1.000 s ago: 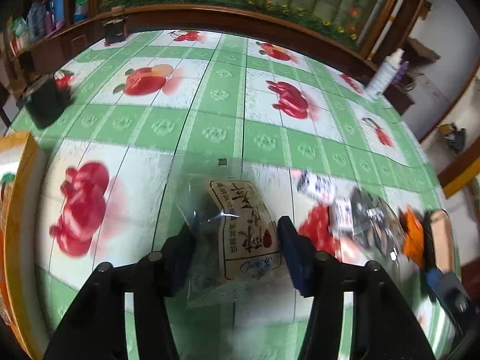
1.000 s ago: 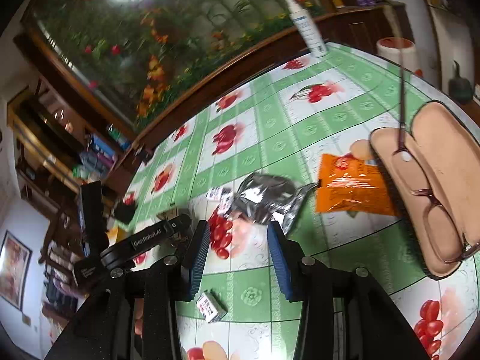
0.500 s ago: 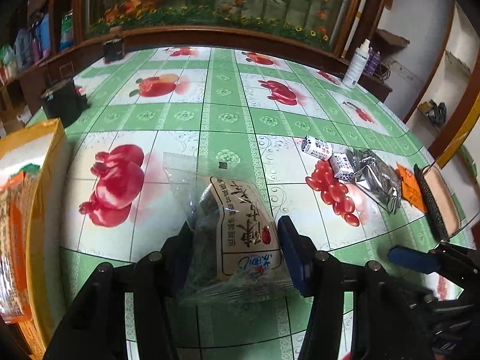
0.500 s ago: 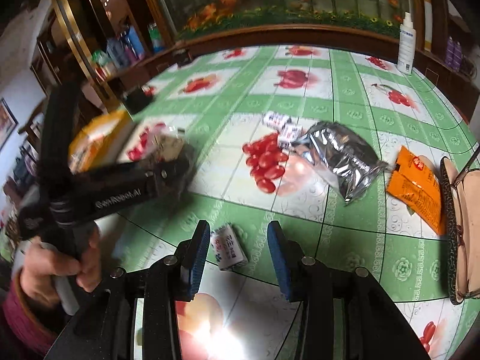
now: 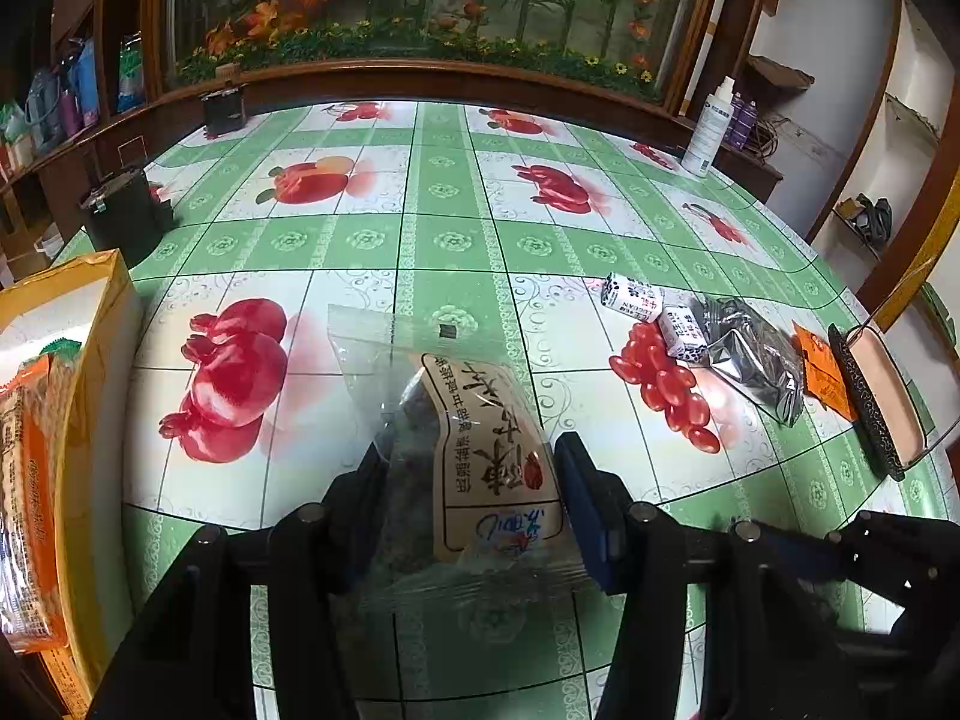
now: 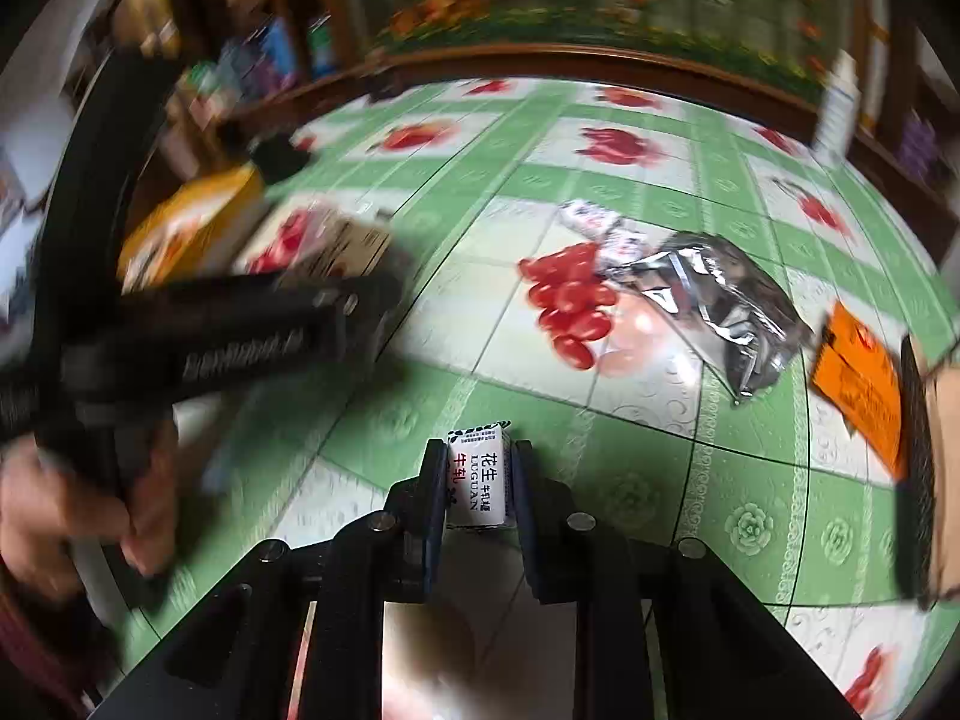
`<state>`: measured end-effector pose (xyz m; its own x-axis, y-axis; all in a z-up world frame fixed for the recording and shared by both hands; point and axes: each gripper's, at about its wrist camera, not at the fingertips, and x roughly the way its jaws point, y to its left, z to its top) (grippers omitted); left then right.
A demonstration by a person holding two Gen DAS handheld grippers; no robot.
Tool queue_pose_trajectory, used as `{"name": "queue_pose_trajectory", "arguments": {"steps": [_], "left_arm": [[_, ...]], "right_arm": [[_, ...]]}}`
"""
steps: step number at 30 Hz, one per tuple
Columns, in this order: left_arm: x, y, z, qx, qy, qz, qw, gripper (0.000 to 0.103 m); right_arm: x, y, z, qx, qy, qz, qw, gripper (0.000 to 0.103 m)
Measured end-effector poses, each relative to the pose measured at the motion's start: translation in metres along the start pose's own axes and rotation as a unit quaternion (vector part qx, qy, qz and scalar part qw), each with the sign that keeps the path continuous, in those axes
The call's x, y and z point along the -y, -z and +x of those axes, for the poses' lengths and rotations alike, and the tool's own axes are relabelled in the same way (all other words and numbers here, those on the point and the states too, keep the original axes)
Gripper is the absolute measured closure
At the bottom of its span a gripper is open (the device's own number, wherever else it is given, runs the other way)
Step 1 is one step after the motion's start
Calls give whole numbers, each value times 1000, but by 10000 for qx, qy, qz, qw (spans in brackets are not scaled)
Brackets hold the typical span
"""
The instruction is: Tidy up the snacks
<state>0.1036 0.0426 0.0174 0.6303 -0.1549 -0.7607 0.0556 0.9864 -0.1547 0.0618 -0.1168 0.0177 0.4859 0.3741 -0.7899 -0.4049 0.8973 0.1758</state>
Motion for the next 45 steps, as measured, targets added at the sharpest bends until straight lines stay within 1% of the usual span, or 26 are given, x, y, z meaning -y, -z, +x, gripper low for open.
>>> {"name": "queue_pose_trajectory", "arguments": {"steps": [4, 10, 12, 15, 16, 18, 20, 22, 24, 25, 27, 29, 30, 31, 32, 33, 35, 37, 39, 42, 43, 44, 45], "left_arm": [[5, 1, -2, 70, -79, 106, 9999, 52], [15, 3, -7, 268, -185, 370, 9988, 54], [20, 4, -11, 396, -291, 485, 9976, 55], [26, 5, -20, 662, -399, 629, 9950, 59], [28, 5, -23, 759, -441, 697, 9937, 62], [33, 5, -29, 951, -515, 804, 9909, 62], [37, 5, -35, 1128, -553, 883, 9881, 68], [41, 5, -38, 1191, -590, 985, 9862, 70], [42, 3, -36, 1086, -590, 1013, 9872, 70], [39, 2, -35, 1011, -502, 933, 9892, 70], [27, -4, -35, 851, -254, 593, 9943, 69], [13, -7, -36, 752, -109, 298, 9967, 58], [6, -10, -36, 691, -30, 136, 9975, 43], [0, -9, -36, 665, 35, -20, 9978, 33], [-6, -10, -36, 651, 101, -192, 9976, 31], [-10, -11, -35, 633, 172, -306, 9974, 31], [-11, -10, -29, 514, 215, -333, 9979, 31], [-6, -8, -21, 345, 169, -199, 9991, 24], [2, -6, -11, 212, 61, -29, 9998, 23], [9, -3, 3, 48, 33, 56, 10000, 23], [10, -2, 6, 64, 5, 79, 9999, 24], [12, -2, 10, -26, 11, 133, 9999, 28], [13, -2, 10, -13, -17, 138, 9999, 35]], "right_arm": [[10, -5, -12, 329, 26, 409, 9986, 80], [19, -12, -34, 850, 25, 758, 9935, 80], [22, -13, -36, 889, 19, 853, 9924, 80], [27, -14, -34, 869, 13, 988, 9913, 80], [29, -14, -34, 864, 4, 1013, 9911, 80], [30, -14, -33, 858, -2, 1034, 9909, 80], [32, -14, -33, 862, 8, 1040, 9908, 80], [33, -13, -33, 856, 25, 1065, 9906, 80], [36, -13, -32, 834, 33, 1098, 9904, 80], [36, -12, -32, 824, 34, 1117, 9903, 80], [39, -11, -32, 816, 29, 1210, 9893, 80], [41, -11, -32, 802, -23, 1266, 9887, 80], [42, -11, -33, 812, -36, 1293, 9883, 80], [42, -11, -34, 832, -40, 1300, 9880, 80], [42, -10, -36, 866, -46, 1305, 9876, 80], [42, -10, -37, 885, -50, 1311, 9874, 80], [42, -10, -38, 894, -63, 1329, 9871, 80], [43, -10, -38, 890, -89, 1344, 9869, 80], [43, -10, -38, 889, -99, 1351, 9868, 80], [42, -10, -39, 885, -142, 1325, 9871, 80], [40, -9, -39, 881, -150, 1304, 9874, 80], [39, -10, -38, 871, -159, 1276, 9879, 80], [37, -9, -38, 863, -161, 1242, 9884, 80]]}}
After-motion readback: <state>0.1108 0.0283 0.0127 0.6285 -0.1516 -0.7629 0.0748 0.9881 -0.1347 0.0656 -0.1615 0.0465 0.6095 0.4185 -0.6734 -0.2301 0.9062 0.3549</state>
